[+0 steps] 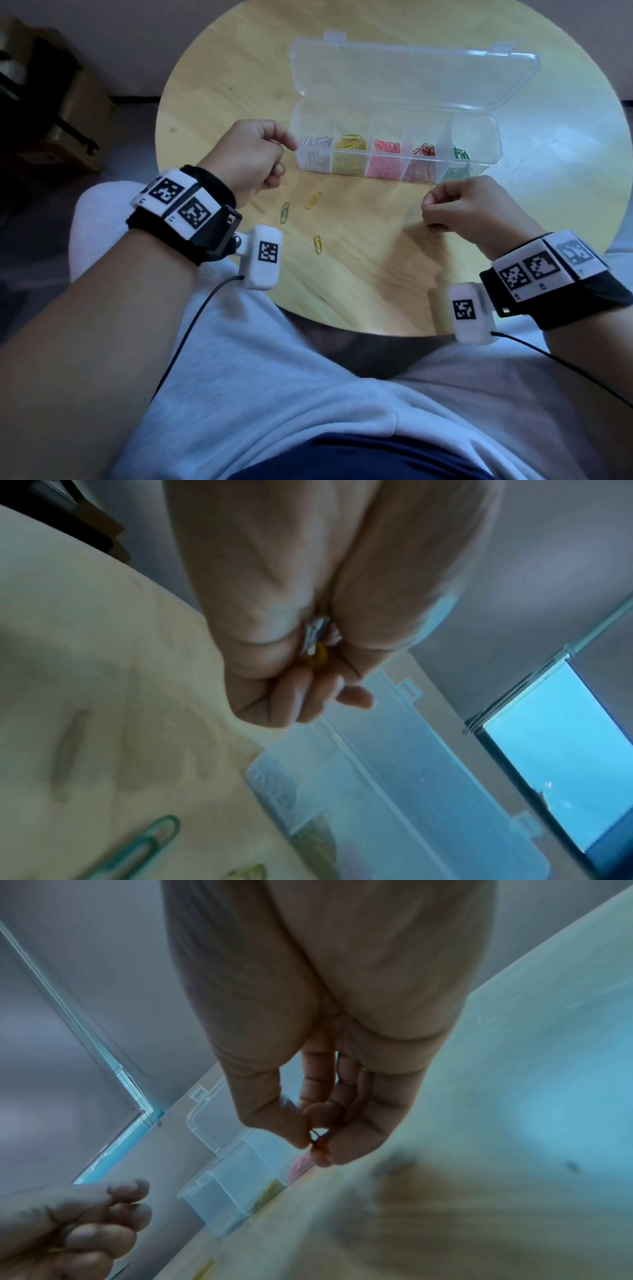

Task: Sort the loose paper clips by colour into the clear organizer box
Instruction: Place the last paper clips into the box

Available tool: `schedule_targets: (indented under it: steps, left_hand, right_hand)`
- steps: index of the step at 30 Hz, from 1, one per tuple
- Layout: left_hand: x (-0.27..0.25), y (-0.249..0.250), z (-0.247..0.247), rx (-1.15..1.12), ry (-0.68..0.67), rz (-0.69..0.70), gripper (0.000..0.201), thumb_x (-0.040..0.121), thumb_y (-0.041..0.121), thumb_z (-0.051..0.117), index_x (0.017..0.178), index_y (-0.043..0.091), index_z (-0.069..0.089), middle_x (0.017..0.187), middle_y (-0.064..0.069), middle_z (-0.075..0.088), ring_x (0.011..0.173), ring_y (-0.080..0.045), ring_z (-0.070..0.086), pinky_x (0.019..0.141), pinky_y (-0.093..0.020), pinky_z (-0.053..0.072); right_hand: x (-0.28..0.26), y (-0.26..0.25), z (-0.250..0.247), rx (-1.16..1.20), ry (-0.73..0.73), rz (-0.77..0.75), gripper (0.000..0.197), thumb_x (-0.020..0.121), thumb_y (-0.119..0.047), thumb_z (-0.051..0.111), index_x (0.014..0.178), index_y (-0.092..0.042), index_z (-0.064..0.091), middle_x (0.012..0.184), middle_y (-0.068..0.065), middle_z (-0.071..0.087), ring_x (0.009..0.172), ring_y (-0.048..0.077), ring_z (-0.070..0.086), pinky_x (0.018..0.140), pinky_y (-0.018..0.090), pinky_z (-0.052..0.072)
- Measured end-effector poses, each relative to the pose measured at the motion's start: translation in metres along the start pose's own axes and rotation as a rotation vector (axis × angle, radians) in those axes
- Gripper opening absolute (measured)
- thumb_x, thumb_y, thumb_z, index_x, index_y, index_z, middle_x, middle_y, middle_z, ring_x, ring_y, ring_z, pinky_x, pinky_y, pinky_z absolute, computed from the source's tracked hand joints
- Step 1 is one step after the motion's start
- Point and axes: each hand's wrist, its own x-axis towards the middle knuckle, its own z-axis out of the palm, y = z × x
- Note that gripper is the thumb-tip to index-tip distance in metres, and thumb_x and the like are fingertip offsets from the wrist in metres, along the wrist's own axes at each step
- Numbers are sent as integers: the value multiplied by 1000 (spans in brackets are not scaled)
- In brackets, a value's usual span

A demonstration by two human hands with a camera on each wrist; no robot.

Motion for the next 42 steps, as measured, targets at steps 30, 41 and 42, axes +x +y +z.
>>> schedule_targets:
  steps: [30, 41, 42]
  left_hand:
    - [0, 9, 15, 140, -148, -117, 26, 71, 9, 44, 46, 14, 46, 44, 2, 33, 42, -15, 21, 41, -19, 19]
    - [-31, 15, 8, -176, -428, -158, 17, 60, 16, 34, 43, 17, 32, 42, -1, 28, 40, -12, 8, 43, -15, 7]
    - [-30, 13, 13, -3, -418, -108, 20, 65, 16, 37, 45, 16, 37, 42, 2, 28, 38, -12, 13, 42, -15, 11]
  right_hand:
    - [0, 10, -6, 78, -23, -45, 11, 62, -4, 64, 59, -14, 68, 54, 1, 62, 61, 21, 55, 69, 39, 45]
    - [-5, 1, 0, 147, -54, -53, 19, 72, 11, 60, 63, -6, 63, 60, 10, 58, 62, 22, 54, 71, 38, 45]
    - [-5, 2, -1, 147, -49, -49, 19, 72, 11, 60, 63, -6, 63, 60, 10, 58, 62, 22, 54, 71, 38, 45]
